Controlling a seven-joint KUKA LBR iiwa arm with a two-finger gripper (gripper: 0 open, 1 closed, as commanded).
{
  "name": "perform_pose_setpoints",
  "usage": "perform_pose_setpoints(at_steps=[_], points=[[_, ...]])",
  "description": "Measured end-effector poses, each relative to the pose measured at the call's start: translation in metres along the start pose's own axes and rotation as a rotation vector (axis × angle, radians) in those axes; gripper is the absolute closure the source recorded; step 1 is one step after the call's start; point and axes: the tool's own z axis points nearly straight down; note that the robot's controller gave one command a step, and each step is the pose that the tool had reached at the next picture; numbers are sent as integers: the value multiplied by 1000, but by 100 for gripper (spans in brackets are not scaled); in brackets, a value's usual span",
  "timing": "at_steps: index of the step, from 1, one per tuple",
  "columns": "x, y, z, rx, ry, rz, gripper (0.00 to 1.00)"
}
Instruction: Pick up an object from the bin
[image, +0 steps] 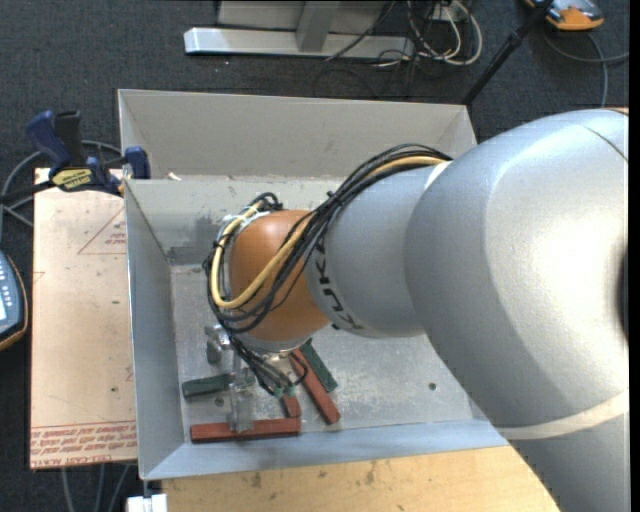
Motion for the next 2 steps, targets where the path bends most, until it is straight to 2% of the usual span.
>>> perform_pose_setpoints(at_steps=[1, 2], points=[[-2, 0, -4, -1, -7, -1, 100], [0, -8, -139, -2, -17, 16, 100]])
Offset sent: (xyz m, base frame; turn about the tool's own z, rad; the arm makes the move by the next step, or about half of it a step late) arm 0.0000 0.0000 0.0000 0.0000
